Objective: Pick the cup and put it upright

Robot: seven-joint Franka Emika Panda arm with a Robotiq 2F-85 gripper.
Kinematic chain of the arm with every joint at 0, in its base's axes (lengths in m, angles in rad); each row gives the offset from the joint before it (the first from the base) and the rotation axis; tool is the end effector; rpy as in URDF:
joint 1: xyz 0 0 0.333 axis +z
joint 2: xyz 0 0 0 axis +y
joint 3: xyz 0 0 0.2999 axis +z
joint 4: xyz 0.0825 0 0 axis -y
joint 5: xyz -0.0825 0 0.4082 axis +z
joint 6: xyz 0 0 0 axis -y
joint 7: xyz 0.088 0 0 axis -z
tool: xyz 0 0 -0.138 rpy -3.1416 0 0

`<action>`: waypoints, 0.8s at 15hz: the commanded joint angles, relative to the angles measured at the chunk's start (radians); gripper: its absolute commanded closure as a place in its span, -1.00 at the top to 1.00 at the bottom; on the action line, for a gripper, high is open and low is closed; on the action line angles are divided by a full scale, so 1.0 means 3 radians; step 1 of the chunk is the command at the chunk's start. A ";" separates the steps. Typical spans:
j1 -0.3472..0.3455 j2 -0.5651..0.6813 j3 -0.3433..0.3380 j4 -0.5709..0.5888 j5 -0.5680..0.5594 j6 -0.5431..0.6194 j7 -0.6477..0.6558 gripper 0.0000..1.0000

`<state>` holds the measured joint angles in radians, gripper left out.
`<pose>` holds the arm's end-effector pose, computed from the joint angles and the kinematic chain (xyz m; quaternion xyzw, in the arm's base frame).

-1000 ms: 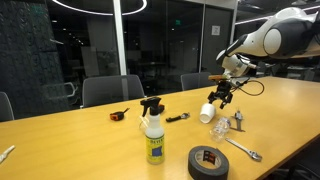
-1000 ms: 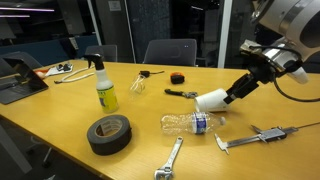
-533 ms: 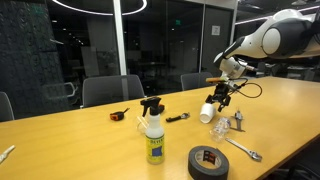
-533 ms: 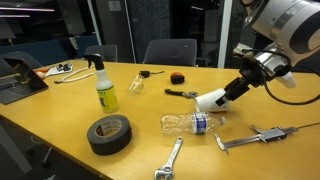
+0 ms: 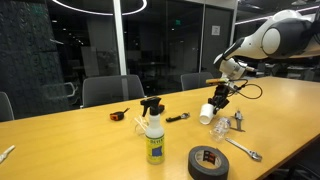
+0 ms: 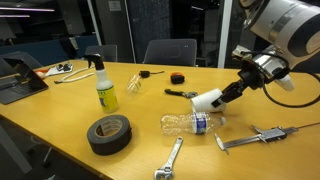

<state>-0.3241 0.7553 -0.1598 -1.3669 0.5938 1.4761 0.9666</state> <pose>0.6237 -0.2191 0.2053 -0.6501 0.6588 0.3476 0.1500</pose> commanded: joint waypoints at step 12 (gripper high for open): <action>0.0187 -0.0414 -0.0217 -0.0248 -0.0329 0.0217 0.0145 -0.93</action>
<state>-0.3139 0.7380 -0.1783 -1.3691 0.5640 1.4830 0.9692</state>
